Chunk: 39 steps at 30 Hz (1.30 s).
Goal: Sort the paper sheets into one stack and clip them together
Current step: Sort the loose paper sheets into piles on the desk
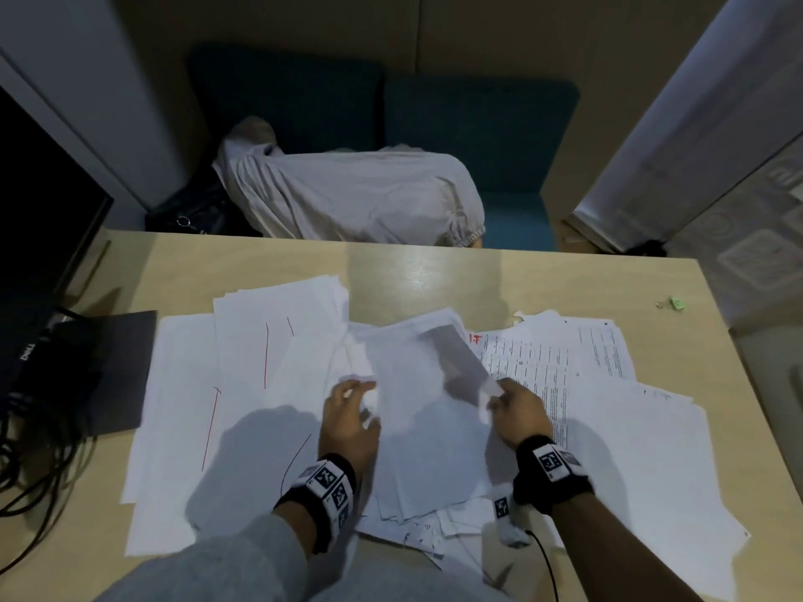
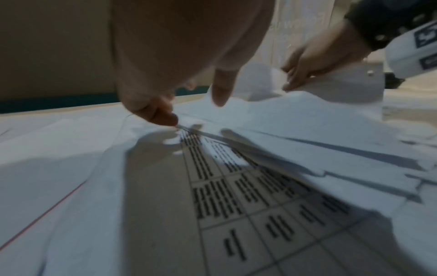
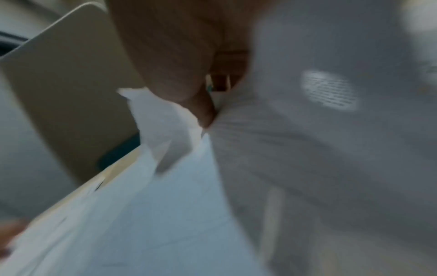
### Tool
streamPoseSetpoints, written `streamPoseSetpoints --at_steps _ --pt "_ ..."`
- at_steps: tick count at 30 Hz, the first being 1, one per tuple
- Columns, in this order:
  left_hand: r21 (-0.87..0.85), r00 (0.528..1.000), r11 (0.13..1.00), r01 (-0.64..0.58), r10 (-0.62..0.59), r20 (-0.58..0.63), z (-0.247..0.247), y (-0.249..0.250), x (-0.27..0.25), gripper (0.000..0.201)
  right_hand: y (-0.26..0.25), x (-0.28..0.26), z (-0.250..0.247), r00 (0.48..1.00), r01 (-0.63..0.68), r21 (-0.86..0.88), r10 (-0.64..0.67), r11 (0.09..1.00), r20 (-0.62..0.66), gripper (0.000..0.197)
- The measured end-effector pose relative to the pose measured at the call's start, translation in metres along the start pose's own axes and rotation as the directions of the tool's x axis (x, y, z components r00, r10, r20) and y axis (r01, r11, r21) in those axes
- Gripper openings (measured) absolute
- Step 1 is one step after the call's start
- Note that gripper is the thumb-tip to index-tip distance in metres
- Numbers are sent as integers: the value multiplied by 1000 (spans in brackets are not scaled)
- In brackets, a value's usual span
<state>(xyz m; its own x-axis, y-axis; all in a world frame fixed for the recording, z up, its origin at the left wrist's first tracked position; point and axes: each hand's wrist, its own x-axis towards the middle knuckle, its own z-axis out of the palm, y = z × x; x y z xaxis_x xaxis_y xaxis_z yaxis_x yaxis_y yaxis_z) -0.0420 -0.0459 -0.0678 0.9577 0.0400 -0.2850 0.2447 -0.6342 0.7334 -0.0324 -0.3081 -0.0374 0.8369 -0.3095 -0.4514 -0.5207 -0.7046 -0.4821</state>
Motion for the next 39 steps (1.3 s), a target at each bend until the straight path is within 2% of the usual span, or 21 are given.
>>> streamPoseSetpoints --at_steps 1,2,4,5,7,9,11,13,15,17,20,22,24,27,30,32,35,37,39 --pt "-9 994 997 74 -75 -77 -2 -4 2 54 8 3 -4 998 -22 19 23 1000 -53 23" --pt "-27 980 985 168 -170 -101 -4 -7 5 61 14 5 -8 995 -27 23 29 999 -92 21" --pt "-105 942 940 325 -331 -48 -4 -2 11 73 19 8 -9 995 -30 -5 29 1000 -96 24" --pt "-146 934 925 351 -357 -16 -1 0 16 75 17 9 -6 998 -43 19 44 999 -54 31" --pt "-177 934 919 353 -355 21 4 10 23 69 6 8 2 998 -59 122 56 991 34 49" --pt "-135 940 930 340 -339 33 7 19 28 50 -5 9 9 998 -47 187 37 981 54 61" --pt "-111 944 937 330 -328 35 7 26 28 29 -9 9 15 998 -52 189 42 981 54 62" --pt "-136 951 942 308 -308 21 6 27 29 21 -10 8 19 997 -43 117 36 992 64 51" --pt "-164 965 951 261 -264 8 1 29 28 26 -11 6 20 997 19 44 -22 999 77 34" --pt "-216 966 942 256 -256 30 -4 33 25 22 -10 6 19 998 37 74 -41 997 52 24" --pt "-358 957 889 286 -283 62 -10 36 22 24 -7 8 12 998 -50 251 37 967 54 26" --pt "-418 955 863 285 -291 52 -15 38 20 16 -3 8 7 997 -45 285 23 958 78 31" --pt "-294 959 917 271 -283 1 -17 30 22 29 2 7 2 998 -29 209 16 977 62 30" --pt "-219 946 931 291 -315 -79 -15 14 30 35 8 6 -5 997 -76 202 73 976 21 34" --pt "-182 924 910 372 -382 -23 -13 11 31 65 7 4 -6 997 -62 202 52 977 52 49" --pt "-221 922 898 381 -386 21 -12 17 31 74 2 5 -1 995 -33 181 15 983 104 36" --pt "-247 922 889 387 -371 111 -13 24 31 63 -7 5 7 990 9 175 -34 985 139 21" --pt "-214 935 912 351 -329 131 -12 25 30 48 -12 4 9 989 -5 179 -23 984 149 26" --pt "-185 959 942 281 -267 94 -11 26 26 46 -12 3 9 989 -27 196 -2 980 149 31"
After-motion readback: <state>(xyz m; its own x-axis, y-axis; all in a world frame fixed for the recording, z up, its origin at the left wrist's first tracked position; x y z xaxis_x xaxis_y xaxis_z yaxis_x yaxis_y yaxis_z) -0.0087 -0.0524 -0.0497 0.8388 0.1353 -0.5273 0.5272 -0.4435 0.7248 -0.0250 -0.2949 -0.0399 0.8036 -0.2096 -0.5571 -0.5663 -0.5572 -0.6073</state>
